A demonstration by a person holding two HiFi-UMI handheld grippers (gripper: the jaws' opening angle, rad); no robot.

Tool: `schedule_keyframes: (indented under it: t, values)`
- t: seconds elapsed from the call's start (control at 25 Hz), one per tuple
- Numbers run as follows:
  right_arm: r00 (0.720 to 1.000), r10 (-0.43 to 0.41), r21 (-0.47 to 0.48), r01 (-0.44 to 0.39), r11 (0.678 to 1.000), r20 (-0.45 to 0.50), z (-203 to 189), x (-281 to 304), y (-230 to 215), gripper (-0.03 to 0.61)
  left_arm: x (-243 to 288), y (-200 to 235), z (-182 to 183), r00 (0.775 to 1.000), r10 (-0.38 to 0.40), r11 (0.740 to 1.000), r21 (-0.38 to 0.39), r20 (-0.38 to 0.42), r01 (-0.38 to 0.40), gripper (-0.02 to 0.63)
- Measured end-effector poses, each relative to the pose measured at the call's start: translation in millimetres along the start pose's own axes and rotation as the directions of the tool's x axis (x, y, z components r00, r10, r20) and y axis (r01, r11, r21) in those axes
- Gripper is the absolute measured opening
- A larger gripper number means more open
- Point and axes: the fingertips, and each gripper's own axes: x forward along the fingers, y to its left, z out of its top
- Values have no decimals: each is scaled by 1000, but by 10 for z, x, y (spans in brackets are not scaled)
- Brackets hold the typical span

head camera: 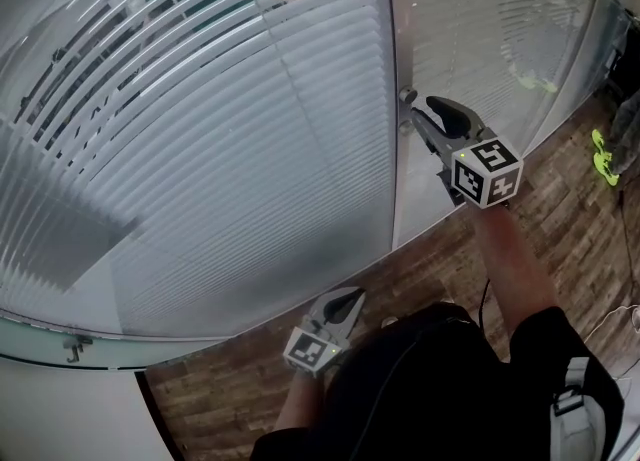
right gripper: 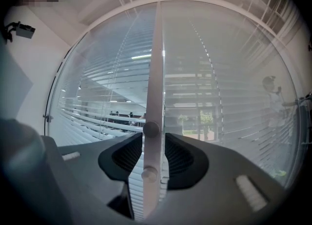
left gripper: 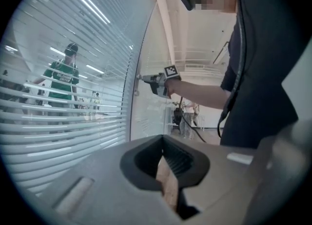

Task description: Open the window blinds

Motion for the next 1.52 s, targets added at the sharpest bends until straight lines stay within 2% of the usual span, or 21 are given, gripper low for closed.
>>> schedule_keyframes:
  t: [0.2,0.32,0.4,0.56,0.68,1.0,1.28,1.52]
  values:
    - [998,27,50,-30,998,57,-108,-256,15,131,10,11,19,1000,1,1000,-1,-5,-1,5]
    - [993,48,86,-58,995,110,-141,-426,43,59,34,7,36,1000,-2,1000,2,-4,2,5]
    - [988,71,93,-84,992,134,-180,-528,89,40,53,-2,42,1000,-5,1000,5,-3,5,5]
    - [972,145,78,-162,984,187,-202,-724,250,8,95,-45,51,1000,-25,1000,7,-11,25,5]
    - [955,216,59,-232,971,202,-271,-839,429,8,123,-58,64,999,-30,1000,3,-11,30,5]
    - [920,378,7,-381,925,104,-828,-1179,937,6,191,-44,61,1000,-23,1000,-3,-13,23,5]
    - [895,445,9,-445,895,28,-1134,-1399,1096,6,262,-30,63,1000,-9,1000,0,-27,9,5]
    - [873,486,13,-487,873,26,-1213,-1423,1092,6,397,-56,73,1000,-3,1000,3,-20,3,5]
